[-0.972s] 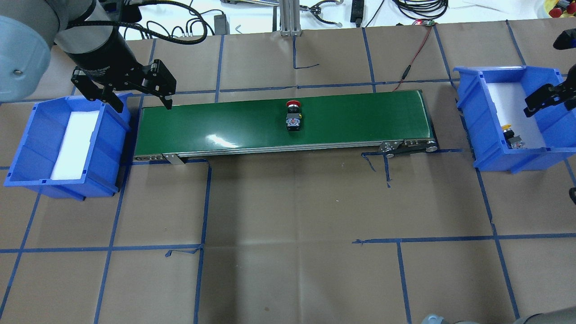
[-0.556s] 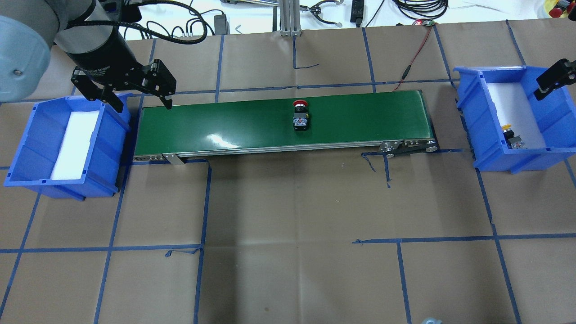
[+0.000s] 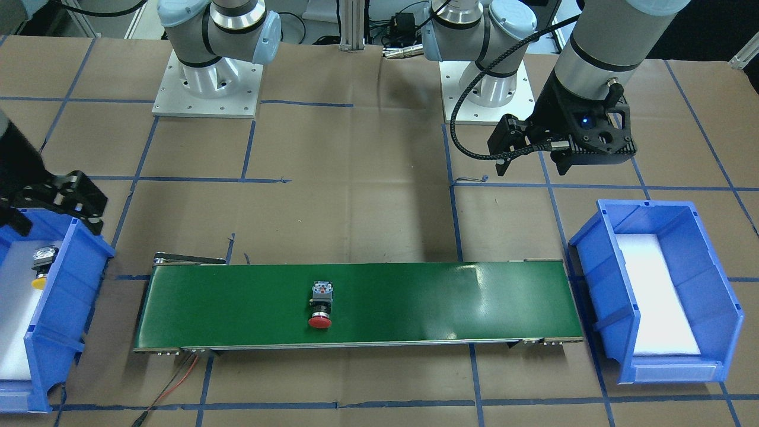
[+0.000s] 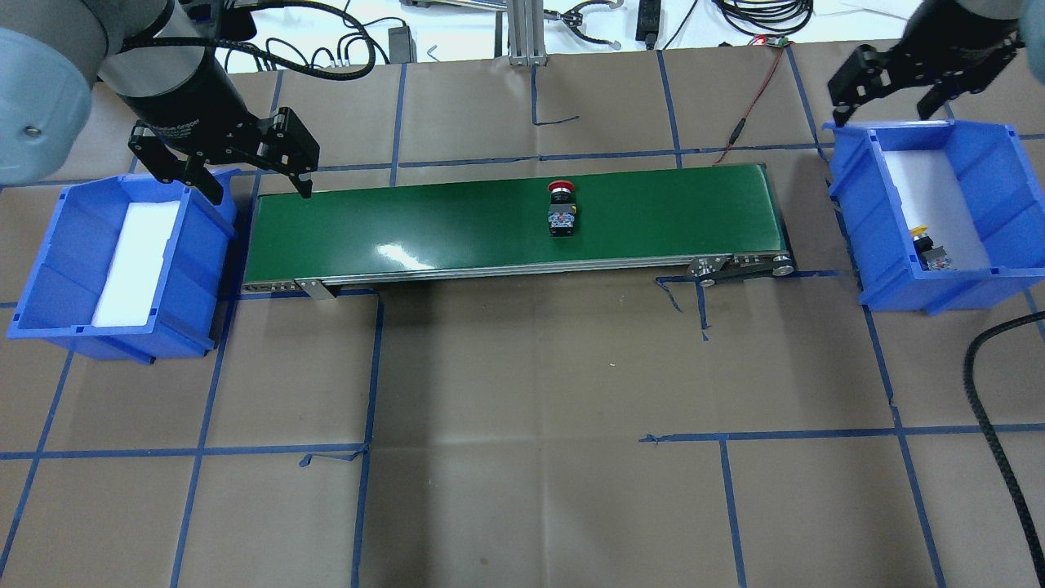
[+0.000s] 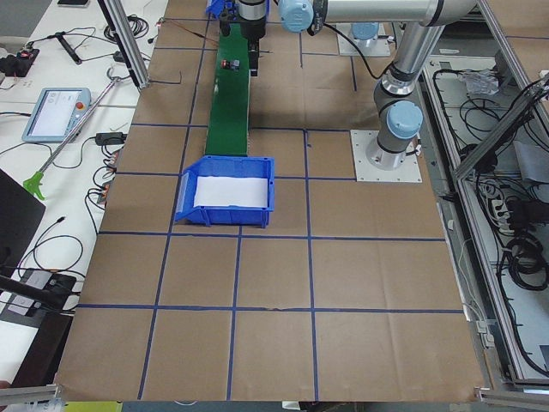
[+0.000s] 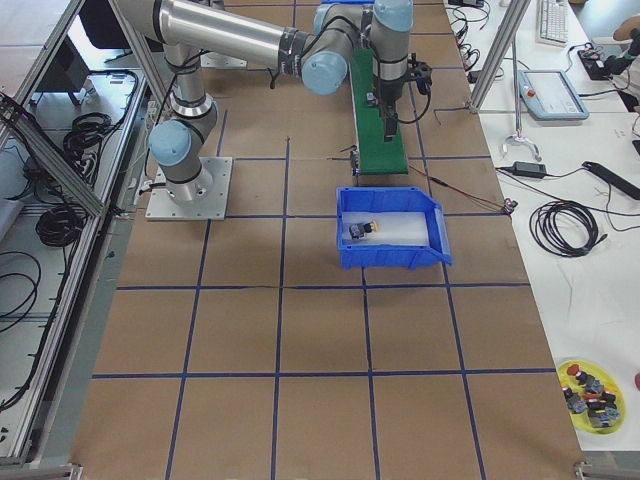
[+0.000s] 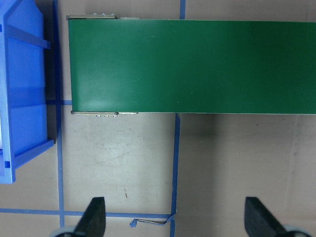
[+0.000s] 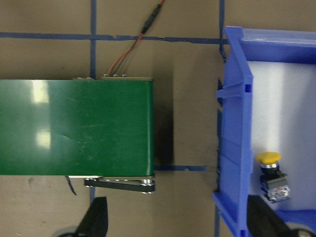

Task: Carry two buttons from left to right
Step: 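Move the right gripper back over the conveyor toward the red button, then lower the right gripper onto the red button and grasp it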

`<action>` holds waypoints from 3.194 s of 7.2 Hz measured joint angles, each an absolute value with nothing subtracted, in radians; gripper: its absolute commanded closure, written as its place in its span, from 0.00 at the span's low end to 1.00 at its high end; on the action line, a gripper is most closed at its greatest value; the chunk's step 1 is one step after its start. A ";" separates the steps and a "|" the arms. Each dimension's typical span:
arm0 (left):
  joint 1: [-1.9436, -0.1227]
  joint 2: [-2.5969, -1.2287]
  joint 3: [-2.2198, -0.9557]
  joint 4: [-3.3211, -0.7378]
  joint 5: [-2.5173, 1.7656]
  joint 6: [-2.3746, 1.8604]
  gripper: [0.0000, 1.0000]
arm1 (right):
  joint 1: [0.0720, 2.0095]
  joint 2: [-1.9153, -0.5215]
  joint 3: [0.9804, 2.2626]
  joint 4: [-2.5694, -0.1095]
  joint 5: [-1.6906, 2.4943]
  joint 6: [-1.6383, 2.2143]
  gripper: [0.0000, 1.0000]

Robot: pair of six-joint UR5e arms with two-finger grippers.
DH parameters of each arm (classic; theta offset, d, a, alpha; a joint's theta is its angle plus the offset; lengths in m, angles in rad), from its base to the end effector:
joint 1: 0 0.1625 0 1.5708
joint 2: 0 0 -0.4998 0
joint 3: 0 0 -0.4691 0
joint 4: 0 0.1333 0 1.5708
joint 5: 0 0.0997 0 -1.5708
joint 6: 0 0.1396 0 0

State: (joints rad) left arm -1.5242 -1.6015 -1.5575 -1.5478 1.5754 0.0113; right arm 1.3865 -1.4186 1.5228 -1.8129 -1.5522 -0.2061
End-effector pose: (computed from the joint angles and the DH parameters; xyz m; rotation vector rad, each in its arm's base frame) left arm -0.1053 -0.5904 0.5149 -0.0554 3.1363 -0.0085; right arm 0.0126 -0.6740 0.4832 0.0361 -3.1253 0.2174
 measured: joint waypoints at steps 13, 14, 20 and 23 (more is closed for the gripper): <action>-1.524 -1.602 -1.557 -1.548 1.575 0.009 0.00 | 1.632 -1.224 1.645 -2.146 -1.478 0.069 0.01; -1.524 -1.602 -1.557 -1.548 1.575 0.009 0.00 | 1.638 -1.203 1.635 -2.147 -1.485 0.077 0.01; -1.524 -1.603 -1.556 -1.548 1.574 0.009 0.00 | 1.641 -1.109 1.617 -2.166 -1.491 0.083 0.12; -1.523 -1.603 -1.556 -1.548 1.575 0.009 0.00 | 1.641 -1.074 1.606 -2.170 -1.516 0.078 0.89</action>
